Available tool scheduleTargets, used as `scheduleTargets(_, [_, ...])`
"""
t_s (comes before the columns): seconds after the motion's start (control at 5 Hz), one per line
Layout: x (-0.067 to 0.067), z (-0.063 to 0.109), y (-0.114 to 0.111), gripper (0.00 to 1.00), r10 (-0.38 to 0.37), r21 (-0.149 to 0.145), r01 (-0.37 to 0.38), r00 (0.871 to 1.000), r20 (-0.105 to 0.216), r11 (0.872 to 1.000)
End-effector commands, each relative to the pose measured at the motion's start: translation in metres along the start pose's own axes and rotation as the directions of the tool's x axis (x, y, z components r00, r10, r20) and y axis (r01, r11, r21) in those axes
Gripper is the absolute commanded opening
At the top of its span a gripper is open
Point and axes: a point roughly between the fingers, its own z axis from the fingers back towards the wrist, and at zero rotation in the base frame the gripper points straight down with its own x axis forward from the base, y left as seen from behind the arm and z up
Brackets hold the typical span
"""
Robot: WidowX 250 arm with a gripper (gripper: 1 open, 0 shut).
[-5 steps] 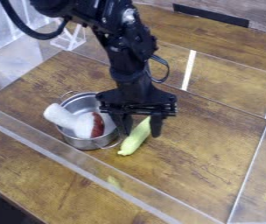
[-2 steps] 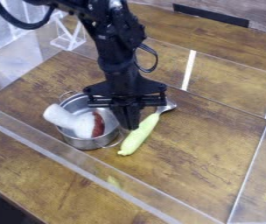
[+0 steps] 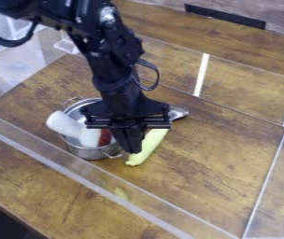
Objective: Move the green spoon to the right
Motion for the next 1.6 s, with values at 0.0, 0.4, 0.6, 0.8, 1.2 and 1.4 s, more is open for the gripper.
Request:
scheduleTargets(0.0, [0.012, 0.024, -0.013, 0.00, 0.002, -0.030, 0.000, 0.998, 0.057, 1.000])
scheduleTargets(0.4, [0.021, 0.027, -0.042, 0.00, -0.028, -0.054, 0.030, 0.998, 0.048, 0.998])
scheduleTargets(0.6, [0.026, 0.018, -0.050, 0.00, -0.031, -0.066, 0.034, 0.999, 0.044, 0.997])
scheduleTargets(0.8, [0.027, 0.018, -0.063, 0.00, -0.046, -0.075, 0.049, 0.998, 0.039, 0.996])
scheduleTargets(1.2, [0.024, 0.019, -0.085, 1.00, -0.092, -0.072, 0.094, 0.995, 0.032, 0.993])
scheduleTargets(1.4, [0.020, 0.022, -0.091, 1.00, -0.119, -0.065, 0.120, 0.993, 0.022, 0.991])
